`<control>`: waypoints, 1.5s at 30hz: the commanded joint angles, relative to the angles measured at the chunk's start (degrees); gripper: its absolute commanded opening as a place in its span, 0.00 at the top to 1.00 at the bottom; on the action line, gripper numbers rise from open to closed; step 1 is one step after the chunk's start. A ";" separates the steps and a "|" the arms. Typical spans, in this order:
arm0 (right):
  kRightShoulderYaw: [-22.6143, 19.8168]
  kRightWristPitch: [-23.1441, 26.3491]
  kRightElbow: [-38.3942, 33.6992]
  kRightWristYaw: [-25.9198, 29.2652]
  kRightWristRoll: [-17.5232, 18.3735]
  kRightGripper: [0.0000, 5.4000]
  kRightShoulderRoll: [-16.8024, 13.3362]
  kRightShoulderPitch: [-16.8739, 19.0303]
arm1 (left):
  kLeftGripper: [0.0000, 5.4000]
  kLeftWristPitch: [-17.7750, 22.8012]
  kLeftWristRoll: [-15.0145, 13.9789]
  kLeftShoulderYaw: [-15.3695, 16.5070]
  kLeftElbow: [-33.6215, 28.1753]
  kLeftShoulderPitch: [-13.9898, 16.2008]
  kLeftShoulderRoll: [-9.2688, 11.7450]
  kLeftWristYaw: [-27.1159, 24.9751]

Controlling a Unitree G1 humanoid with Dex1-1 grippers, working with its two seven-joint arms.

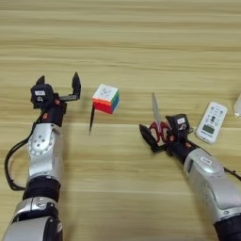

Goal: Move the objects on the table

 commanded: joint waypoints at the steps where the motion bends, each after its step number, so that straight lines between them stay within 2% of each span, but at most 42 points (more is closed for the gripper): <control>1: 0.55 1.30 0.71 -0.29 -0.90 0.00 -0.70 0.24 | 0.00 -0.59 0.67 -0.17 0.83 -0.59 -0.13 0.28; 3: 0.82 1.34 1.74 -1.10 -2.05 0.00 -1.04 0.15 | 0.00 -0.62 0.65 -0.19 0.90 -0.62 -0.12 0.30; 13: -0.76 0.10 4.86 -2.78 -3.23 0.00 -1.84 -0.47 | 0.00 -0.77 0.58 -0.37 1.12 -0.73 -0.08 0.43; 32: 3.02 4.12 0.48 -1.56 -5.26 0.00 -3.31 4.19 | 0.00 -0.87 0.75 -0.53 1.00 -0.77 -0.29 0.99; 45: 3.43 5.12 1.07 -2.04 -5.58 0.00 -3.75 4.82 | 0.00 -1.04 0.77 -0.55 0.98 -0.72 -0.39 1.09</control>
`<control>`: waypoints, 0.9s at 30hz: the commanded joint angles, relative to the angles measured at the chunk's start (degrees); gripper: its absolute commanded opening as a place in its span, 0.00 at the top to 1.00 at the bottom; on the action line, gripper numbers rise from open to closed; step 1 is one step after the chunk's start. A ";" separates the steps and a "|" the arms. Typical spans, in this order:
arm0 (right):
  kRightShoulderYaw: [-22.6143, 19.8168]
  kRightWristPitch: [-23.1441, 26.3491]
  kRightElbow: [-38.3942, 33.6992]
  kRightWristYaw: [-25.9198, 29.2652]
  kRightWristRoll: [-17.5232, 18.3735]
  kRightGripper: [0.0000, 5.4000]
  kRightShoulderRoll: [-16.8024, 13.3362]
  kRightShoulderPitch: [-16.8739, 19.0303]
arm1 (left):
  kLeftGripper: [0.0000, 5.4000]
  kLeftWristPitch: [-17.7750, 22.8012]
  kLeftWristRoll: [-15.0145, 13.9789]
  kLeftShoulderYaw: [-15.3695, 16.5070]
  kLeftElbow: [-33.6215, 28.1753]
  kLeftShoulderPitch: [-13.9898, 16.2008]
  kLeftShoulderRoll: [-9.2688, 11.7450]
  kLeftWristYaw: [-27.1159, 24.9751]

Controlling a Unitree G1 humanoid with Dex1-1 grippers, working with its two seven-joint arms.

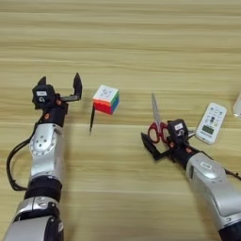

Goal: Move the objects on the table

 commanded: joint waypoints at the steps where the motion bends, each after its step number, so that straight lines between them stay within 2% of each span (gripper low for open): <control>1: 0.39 3.69 3.14 -0.29 -0.49 0.00 -0.55 2.21 | 0.00 -0.53 0.70 -0.09 0.30 -0.57 -0.02 0.21; 7: 0.35 3.59 4.10 -0.66 -0.80 0.00 -0.63 1.95 | 0.00 -0.59 0.69 -0.06 0.37 -0.63 0.03 0.23; 20: 0.54 3.39 4.71 -0.64 -1.44 0.24 -0.61 1.89 | 0.00 -0.52 0.65 -0.08 0.10 -0.50 -0.01 0.26; 27: 0.56 2.75 4.84 -0.84 -1.73 0.28 -0.66 1.87 | 0.00 -0.58 0.68 -0.08 0.13 -0.53 -0.02 0.31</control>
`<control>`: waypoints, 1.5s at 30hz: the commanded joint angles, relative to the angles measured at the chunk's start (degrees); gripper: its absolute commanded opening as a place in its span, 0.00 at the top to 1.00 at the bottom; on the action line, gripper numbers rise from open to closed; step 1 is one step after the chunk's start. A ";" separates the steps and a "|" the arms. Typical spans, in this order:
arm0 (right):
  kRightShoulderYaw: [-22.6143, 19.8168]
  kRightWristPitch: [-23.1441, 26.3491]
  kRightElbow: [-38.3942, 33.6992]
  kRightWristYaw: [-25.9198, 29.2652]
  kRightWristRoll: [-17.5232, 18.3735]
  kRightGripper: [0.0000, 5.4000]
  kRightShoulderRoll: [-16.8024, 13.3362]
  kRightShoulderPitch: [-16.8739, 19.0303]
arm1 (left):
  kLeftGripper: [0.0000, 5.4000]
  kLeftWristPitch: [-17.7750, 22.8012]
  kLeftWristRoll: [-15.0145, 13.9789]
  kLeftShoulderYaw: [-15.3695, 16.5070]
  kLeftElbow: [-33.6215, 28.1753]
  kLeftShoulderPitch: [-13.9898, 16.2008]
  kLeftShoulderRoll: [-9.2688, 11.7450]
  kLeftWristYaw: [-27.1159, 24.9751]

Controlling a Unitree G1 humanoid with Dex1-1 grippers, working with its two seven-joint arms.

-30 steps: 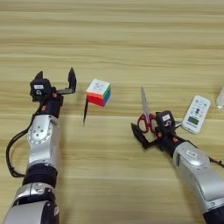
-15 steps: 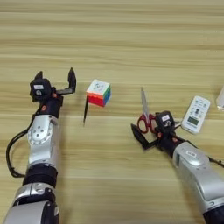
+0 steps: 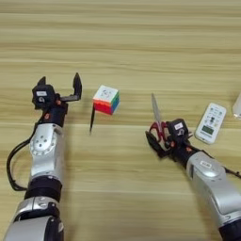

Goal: Move the objects on the table

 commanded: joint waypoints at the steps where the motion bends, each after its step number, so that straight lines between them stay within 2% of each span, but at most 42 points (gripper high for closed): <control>1: 0.60 2.72 3.40 -0.18 -0.53 0.28 -0.36 2.73 | 0.00 -0.51 0.69 -0.08 0.11 -0.52 0.00 0.24; 7: -0.52 1.33 4.06 -0.70 -0.15 0.28 -0.23 1.95 | 0.00 -0.46 0.74 -0.09 0.00 -0.44 -0.01 0.31; 13: 0.55 -1.59 4.17 0.06 0.35 0.28 1.67 -0.22 | 0.00 -0.50 0.79 -0.09 0.57 -0.72 -0.03 0.35; 20: 1.42 -2.66 9.95 0.32 0.59 0.28 4.88 -4.31 | 0.00 -0.71 0.69 -0.04 1.25 -1.05 -0.05 0.21; 29: 2.07 -3.16 14.76 1.63 0.83 0.28 7.65 -7.27 | 0.00 -1.09 0.59 -0.02 1.99 -1.40 -0.15 0.21; 34: 2.18 -4.44 16.69 1.46 0.28 0.28 7.79 -8.21 | 0.00 -1.24 0.56 0.00 2.26 -1.54 -0.17 0.20; 37: 2.78 -7.33 16.55 0.07 -1.64 0.28 7.08 -8.20 | 0.00 -1.28 0.55 -0.02 2.21 -1.47 -0.18 0.20; 38: 2.93 -8.45 16.10 -0.64 -2.35 0.22 6.78 -8.07 | 0.00 -1.27 0.57 -0.05 2.12 -1.41 -0.20 0.21; 41: 2.81 -10.70 14.55 -2.12 -3.61 0.17 6.13 -7.56 | 0.00 -1.27 0.61 -0.12 1.91 -1.24 -0.29 0.24; 45: 2.56 -11.35 12.23 -2.57 -3.90 0.07 5.73 -6.77 | 0.00 -1.31 0.71 -0.20 1.92 -1.20 -0.40 0.33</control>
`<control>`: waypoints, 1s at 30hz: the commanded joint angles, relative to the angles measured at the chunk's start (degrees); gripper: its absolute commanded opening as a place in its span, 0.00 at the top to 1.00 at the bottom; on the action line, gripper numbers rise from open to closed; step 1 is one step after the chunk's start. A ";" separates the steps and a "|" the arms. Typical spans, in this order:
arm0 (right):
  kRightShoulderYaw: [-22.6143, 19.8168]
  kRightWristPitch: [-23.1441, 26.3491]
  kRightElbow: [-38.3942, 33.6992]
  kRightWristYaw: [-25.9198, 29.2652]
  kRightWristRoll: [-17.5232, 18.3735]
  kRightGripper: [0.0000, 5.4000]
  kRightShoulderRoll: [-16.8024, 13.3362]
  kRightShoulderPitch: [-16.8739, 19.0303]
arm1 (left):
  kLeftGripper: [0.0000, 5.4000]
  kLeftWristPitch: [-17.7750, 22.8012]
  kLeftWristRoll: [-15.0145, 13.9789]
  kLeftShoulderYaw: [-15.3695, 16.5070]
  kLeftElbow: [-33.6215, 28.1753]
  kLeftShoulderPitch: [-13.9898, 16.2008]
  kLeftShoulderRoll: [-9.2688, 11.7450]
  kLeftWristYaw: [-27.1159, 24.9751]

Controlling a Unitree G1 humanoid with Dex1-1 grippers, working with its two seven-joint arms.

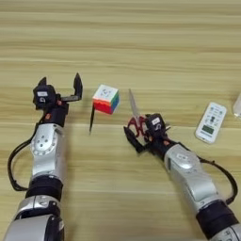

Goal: Move the objects on the table

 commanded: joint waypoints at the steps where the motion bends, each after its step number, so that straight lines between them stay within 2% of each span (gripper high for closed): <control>1: -0.49 0.13 -1.97 -0.72 -0.46 0.05 -0.78 1.44 | 0.00 -0.32 0.70 -0.18 0.24 -0.60 -0.28 0.30; 3: -1.39 0.14 -4.40 -1.17 0.05 0.00 -0.93 2.01 | 0.00 -0.39 0.73 -0.20 0.26 -0.59 -0.31 0.33; 11: -5.11 -1.12 -13.88 -4.67 0.25 0.00 -1.82 5.13 | 0.00 -0.48 0.83 -0.28 0.04 -0.39 -0.49 0.41; 17: -8.11 -2.02 -16.29 -7.82 -0.56 0.00 -3.16 6.19 | 0.00 -0.53 0.93 -0.38 -0.24 -0.24 -0.69 0.60; 20: -9.27 -1.19 -17.29 -8.79 -0.91 0.00 -4.09 6.84 | 0.00 -0.54 0.88 -0.35 -0.41 -0.17 -0.68 0.70; 30: -16.85 4.50 -23.52 -13.09 2.55 0.00 -4.33 9.05 | 0.00 -0.42 0.89 -0.45 -1.67 0.48 -1.04 1.03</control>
